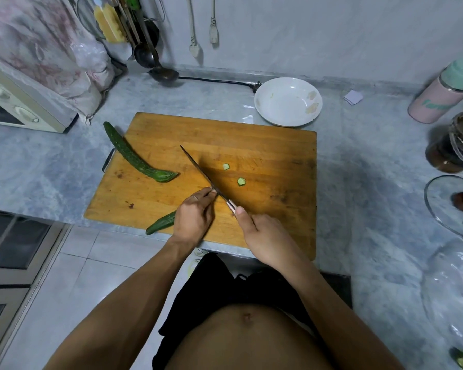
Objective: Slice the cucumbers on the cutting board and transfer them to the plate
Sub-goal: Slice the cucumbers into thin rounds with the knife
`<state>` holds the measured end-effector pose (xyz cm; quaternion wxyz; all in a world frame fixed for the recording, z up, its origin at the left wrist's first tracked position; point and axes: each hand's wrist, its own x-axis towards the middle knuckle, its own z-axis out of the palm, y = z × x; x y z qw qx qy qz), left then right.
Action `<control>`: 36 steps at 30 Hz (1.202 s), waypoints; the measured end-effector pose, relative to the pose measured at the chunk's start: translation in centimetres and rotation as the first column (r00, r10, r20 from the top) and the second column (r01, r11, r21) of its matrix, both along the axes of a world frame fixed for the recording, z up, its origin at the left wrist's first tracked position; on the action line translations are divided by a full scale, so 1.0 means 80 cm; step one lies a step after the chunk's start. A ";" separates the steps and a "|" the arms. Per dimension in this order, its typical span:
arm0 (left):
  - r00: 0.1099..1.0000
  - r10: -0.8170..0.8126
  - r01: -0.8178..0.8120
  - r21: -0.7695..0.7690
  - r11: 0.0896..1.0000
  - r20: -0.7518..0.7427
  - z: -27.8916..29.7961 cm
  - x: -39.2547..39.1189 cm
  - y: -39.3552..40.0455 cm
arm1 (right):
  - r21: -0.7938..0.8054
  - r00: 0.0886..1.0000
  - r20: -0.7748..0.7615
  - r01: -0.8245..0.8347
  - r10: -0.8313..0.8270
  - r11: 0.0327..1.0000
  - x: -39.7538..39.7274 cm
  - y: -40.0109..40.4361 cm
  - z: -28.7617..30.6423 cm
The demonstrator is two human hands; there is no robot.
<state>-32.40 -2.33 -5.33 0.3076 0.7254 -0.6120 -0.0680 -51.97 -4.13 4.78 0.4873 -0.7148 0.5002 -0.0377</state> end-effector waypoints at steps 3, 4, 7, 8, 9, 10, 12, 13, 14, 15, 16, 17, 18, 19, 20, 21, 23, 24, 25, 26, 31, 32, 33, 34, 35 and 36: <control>1.000 0.006 -0.006 -0.004 1.000 -0.005 -0.001 0.000 0.000 | -0.011 1.000 0.008 -0.001 0.001 1.000 0.000 0.001 0.000; 1.000 0.007 -0.007 -0.001 1.000 -0.007 -0.001 0.001 0.000 | -0.012 1.000 0.007 0.001 -0.001 1.000 0.000 0.000 0.000; 1.000 0.008 -0.008 0.009 1.000 -0.006 -0.001 0.001 -0.002 | 0.003 1.000 -0.004 0.006 -0.006 1.000 0.000 -0.001 -0.001; 1.000 0.011 -0.011 0.012 1.000 -0.009 0.000 0.001 -0.002 | 0.010 1.000 -0.008 0.002 -0.002 1.000 0.000 -0.002 -0.002; 1.000 0.012 -0.012 0.012 1.000 -0.009 0.000 0.000 -0.001 | 0.015 1.000 -0.010 -0.004 0.004 1.000 0.000 -0.002 -0.002; 1.000 0.012 -0.012 0.013 1.000 -0.007 0.001 0.000 -0.001 | 0.021 1.000 -0.014 -0.008 0.008 1.000 0.000 -0.003 -0.003; 1.000 0.007 -0.007 0.014 1.000 -0.003 0.002 0.000 0.000 | 0.032 1.000 -0.020 -0.014 0.015 0.999 0.001 -0.003 -0.003; 1.000 0.003 -0.003 0.014 1.000 -0.003 0.002 0.001 0.000 | 0.035 1.000 -0.023 -0.014 0.015 0.999 0.001 -0.003 -0.004; 1.000 0.002 -0.002 0.013 1.000 -0.003 0.003 0.000 0.000 | 0.035 0.999 -0.029 -0.013 0.014 0.999 0.001 -0.003 -0.004; 1.000 0.002 -0.002 0.016 1.000 -0.004 0.003 0.000 0.000 | 0.028 0.999 -0.034 -0.012 0.013 1.000 0.001 -0.002 -0.004; 1.000 0.003 -0.003 0.021 1.000 -0.003 0.003 0.000 0.000 | 0.020 0.999 -0.035 -0.012 0.013 1.000 0.003 -0.001 -0.003; 1.000 0.004 -0.004 0.027 1.000 0.000 0.004 0.000 0.000 | 0.014 0.999 -0.031 -0.013 0.014 1.000 0.005 -0.002 -0.002; 1.000 0.003 -0.003 0.034 0.999 0.007 0.004 0.001 -0.001 | 0.014 1.000 -0.026 -0.015 0.016 1.000 0.008 -0.003 -0.002; 1.000 0.000 0.000 0.038 0.999 0.015 0.004 0.001 -0.001 | 0.014 0.999 -0.027 -0.019 0.019 1.000 0.011 -0.005 -0.004; 1.000 -0.004 0.003 0.041 0.999 0.020 0.003 0.001 -0.001 | 0.010 0.999 -0.031 -0.019 0.019 1.000 0.015 -0.009 -0.007; 1.000 -0.005 0.004 0.043 0.999 0.023 0.003 0.001 -0.001 | 0.006 0.999 -0.035 -0.016 0.016 1.000 0.019 -0.013 -0.012; 1.000 0.004 -0.004 0.035 0.999 0.022 0.002 -0.001 -0.001 | -0.002 0.999 -0.034 -0.008 0.008 1.000 0.026 -0.018 -0.022; 1.000 0.011 -0.011 0.027 1.000 0.022 0.001 -0.003 0.000 | -0.004 0.999 -0.032 -0.003 0.002 1.000 0.028 -0.019 -0.027; 1.000 0.017 -0.018 0.022 1.000 0.023 0.000 -0.003 0.000 | -0.003 1.000 -0.027 0.005 -0.005 1.000 0.029 -0.020 -0.031; 0.999 0.023 -0.024 0.021 0.999 0.025 0.000 -0.004 0.000 | 0.005 1.000 -0.023 0.015 -0.015 1.000 0.028 -0.021 -0.033; 0.999 0.017 -0.018 0.038 0.999 0.031 0.000 -0.003 -0.001 | 0.089 0.998 -0.009 0.055 -0.055 0.994 0.021 -0.030 -0.030; 0.999 0.012 -0.014 0.043 0.999 0.034 0.001 -0.002 -0.001 | 0.101 0.998 -0.010 0.068 -0.067 0.993 0.018 -0.032 -0.029; 0.999 0.010 -0.011 0.051 0.999 0.035 0.002 -0.002 -0.001 | 0.104 0.997 -0.013 0.077 -0.076 0.992 0.015 -0.034 -0.029; 1.000 0.009 -0.011 0.060 0.998 0.028 0.003 -0.001 -0.001 | 0.101 0.996 -0.016 0.084 -0.083 0.991 0.011 -0.037 -0.029; 1.000 0.011 -0.012 0.071 0.997 0.012 0.005 -0.001 -0.001 | 0.095 0.996 -0.014 0.089 -0.088 0.991 0.006 -0.039 -0.029; 1.000 0.015 -0.014 0.078 0.997 -0.010 0.007 -0.001 -0.001 | 0.083 0.996 -0.007 0.090 -0.089 0.992 0.001 -0.041 -0.030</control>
